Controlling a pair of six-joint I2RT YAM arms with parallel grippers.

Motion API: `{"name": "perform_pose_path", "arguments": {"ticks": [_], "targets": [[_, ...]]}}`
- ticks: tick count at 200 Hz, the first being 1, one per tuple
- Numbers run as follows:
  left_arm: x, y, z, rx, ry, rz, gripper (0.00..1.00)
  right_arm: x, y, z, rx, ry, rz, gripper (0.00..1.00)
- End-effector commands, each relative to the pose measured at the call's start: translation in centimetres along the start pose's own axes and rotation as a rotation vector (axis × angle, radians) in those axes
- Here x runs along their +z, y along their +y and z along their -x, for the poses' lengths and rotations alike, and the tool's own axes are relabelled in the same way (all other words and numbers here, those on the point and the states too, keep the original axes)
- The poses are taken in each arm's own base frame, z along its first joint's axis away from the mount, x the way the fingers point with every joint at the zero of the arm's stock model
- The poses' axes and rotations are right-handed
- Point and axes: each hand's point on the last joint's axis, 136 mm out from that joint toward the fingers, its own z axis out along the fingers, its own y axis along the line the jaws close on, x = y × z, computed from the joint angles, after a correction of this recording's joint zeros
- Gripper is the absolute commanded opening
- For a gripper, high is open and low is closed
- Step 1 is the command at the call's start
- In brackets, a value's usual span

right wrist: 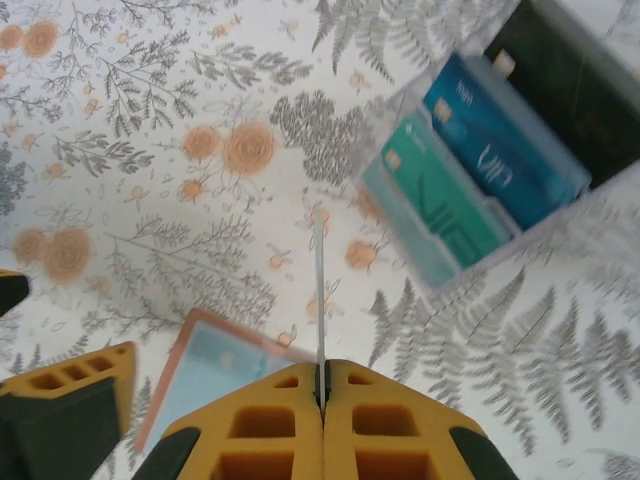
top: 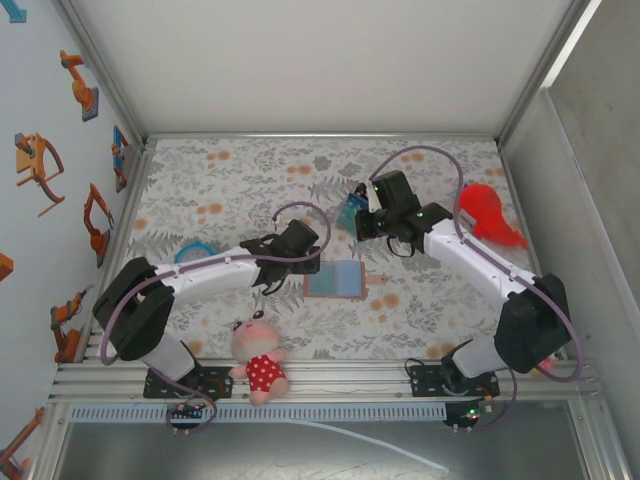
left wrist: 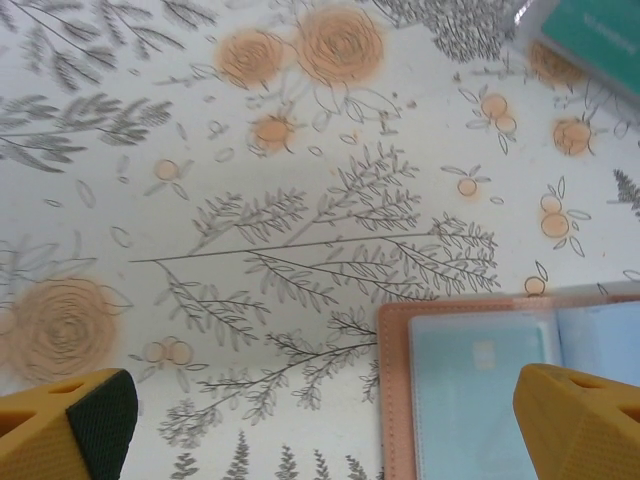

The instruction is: Take the credit cards out of the card holder

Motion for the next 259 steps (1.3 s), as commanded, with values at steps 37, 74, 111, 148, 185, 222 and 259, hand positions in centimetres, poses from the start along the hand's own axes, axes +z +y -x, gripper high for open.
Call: {"name": "perform_pose_path", "arguments": {"ticks": [37,74,111,148,185,222,259], "targets": [[-1.4,3.8,0.5,-0.005,-0.043,0.088,0.97,2.5,-2.2,2.7,-0.29,0.054,-0.105,0.0],[-2.0,4.9,0.9,-0.029,-0.067,0.108,0.97,5.2,-3.3,3.0,-0.367,0.112,-0.121,0.0],[-2.0,5.7,0.8,-0.039,-0.067,0.126,0.97,7.3,-4.1,2.8,-0.431,0.161,-0.129,0.0],[-2.0,5.9,0.6,-0.04,-0.062,0.131,0.97,8.7,-4.7,2.6,-0.463,0.181,-0.124,0.0],[-2.0,5.9,0.7,-0.042,-0.062,0.131,0.97,9.5,-5.0,3.0,-0.485,0.183,-0.108,0.0],[-2.0,6.0,0.7,-0.043,-0.062,0.133,0.97,10.4,-5.0,2.6,-0.474,0.201,-0.062,0.0],[-2.0,6.0,0.8,-0.04,-0.057,0.134,0.97,11.2,-4.2,1.8,-0.465,0.218,0.002,0.0]]}}
